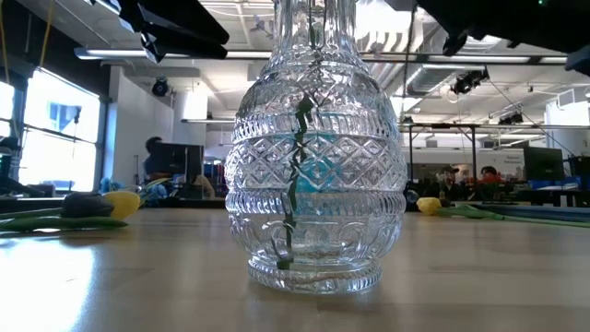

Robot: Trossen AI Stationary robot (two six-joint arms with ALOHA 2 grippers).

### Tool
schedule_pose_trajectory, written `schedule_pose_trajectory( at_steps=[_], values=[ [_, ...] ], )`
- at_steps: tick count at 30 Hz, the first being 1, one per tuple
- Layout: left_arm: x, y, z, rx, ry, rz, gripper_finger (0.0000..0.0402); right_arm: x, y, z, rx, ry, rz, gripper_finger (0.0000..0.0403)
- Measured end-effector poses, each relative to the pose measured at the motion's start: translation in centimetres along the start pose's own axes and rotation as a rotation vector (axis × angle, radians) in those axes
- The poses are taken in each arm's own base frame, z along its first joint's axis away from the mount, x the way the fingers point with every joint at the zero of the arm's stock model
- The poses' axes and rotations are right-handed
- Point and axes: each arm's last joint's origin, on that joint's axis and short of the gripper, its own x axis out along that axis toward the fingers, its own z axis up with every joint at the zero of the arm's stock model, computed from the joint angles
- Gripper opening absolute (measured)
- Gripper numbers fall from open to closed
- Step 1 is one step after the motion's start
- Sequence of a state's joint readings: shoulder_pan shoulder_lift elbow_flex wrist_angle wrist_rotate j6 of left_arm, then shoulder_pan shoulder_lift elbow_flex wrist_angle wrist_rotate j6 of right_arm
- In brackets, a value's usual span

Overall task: Sort flowers into vase by color
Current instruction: Put the bottom orange tulip into the blue vase

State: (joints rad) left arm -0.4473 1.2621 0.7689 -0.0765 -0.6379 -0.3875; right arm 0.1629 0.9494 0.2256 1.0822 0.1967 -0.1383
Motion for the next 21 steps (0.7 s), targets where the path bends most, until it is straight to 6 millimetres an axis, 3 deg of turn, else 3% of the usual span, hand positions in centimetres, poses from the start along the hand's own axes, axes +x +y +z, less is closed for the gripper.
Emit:
schedule_pose_trajectory(
  at_steps=[4, 9, 17, 21],
  values=[
    [0.0, 0.0, 0.0, -0.001, -0.001, 0.003, 0.0147, 1.1, -1.5, 1.1, -0.019, -0.116, 0.039, 0.0000],
    [0.0, 0.2, 0.1, -0.003, -0.012, 0.031, 0.0147, 4.1, -3.0, 2.1, -0.043, -0.148, 0.070, 0.0000],
    [0.0, 0.2, 0.1, -0.004, -0.020, 0.052, 0.0147, 9.6, -5.6, 0.5, -0.015, -0.079, 0.066, 0.0000],
    [0.0, 0.2, 0.0, -0.002, -0.019, 0.050, 0.0147, 11.1, -6.5, -1.1, 0.023, -0.031, 0.097, 0.0000]
  ],
)
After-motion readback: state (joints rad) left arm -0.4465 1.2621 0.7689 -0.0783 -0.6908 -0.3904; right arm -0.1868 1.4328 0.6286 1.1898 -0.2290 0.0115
